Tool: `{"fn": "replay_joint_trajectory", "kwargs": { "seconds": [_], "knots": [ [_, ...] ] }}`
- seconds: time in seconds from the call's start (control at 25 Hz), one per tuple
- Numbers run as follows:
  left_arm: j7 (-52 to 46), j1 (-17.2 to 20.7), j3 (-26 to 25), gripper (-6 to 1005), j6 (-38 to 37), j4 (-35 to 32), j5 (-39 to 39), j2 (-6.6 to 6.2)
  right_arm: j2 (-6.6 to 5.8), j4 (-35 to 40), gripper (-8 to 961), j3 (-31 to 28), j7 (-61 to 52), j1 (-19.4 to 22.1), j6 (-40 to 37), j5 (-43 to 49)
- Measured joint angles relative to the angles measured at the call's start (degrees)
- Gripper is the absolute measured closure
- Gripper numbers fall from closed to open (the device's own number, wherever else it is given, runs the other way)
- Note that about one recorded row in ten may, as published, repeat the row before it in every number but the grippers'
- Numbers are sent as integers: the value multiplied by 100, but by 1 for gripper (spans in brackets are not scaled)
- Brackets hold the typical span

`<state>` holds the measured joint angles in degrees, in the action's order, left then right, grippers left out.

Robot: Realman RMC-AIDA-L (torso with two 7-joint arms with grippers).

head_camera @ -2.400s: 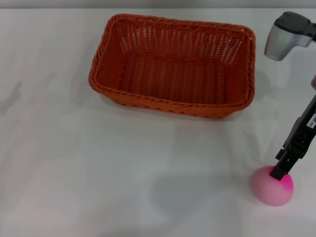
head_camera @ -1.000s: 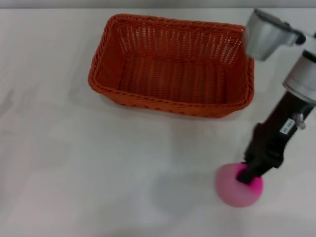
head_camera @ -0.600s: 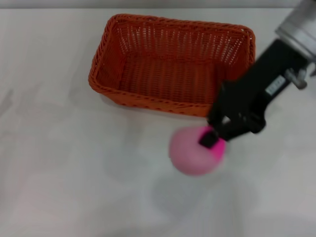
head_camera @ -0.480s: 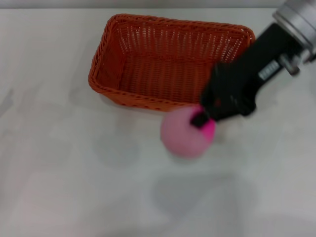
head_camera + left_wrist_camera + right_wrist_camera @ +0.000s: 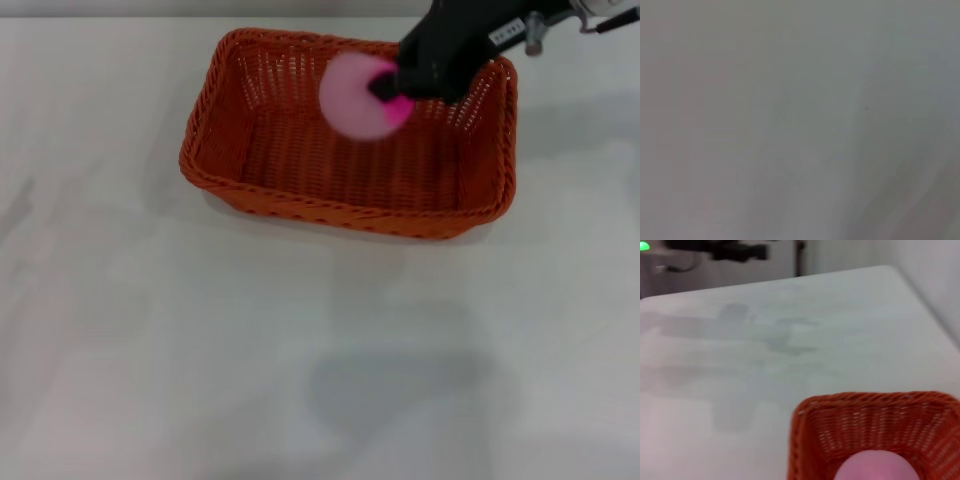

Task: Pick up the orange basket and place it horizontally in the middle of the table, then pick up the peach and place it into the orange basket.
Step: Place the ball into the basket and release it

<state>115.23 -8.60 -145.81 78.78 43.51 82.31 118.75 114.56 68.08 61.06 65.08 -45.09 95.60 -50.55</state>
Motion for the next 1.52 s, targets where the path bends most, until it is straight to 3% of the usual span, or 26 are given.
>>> {"fn": "replay_joint_trajectory", "kwargs": {
  "seconds": [0.32, 0.52, 0.84, 1.04, 1.52],
  "knots": [
    [108, 17, 8, 120, 77, -33, -4, 4, 44, -280, 851, 70, 32, 95, -588, 51],
    [201, 11, 9, 120, 110, -51, -7, 7, 63, -396, 827, 430, -87, 216, -991, 130],
    [210, -23, 17, 119, 147, -53, -9, 7, 67, -791, 789, 634, -181, 196, -1209, 242],
    [211, -30, 12, 119, 147, -54, 1, 7, 67, -842, 638, 613, -174, 196, -1278, 214],
    [178, 12, 8, 119, 180, -13, -32, 7, 41, -869, 641, 448, -157, 238, -1348, 190]
  ]
}}
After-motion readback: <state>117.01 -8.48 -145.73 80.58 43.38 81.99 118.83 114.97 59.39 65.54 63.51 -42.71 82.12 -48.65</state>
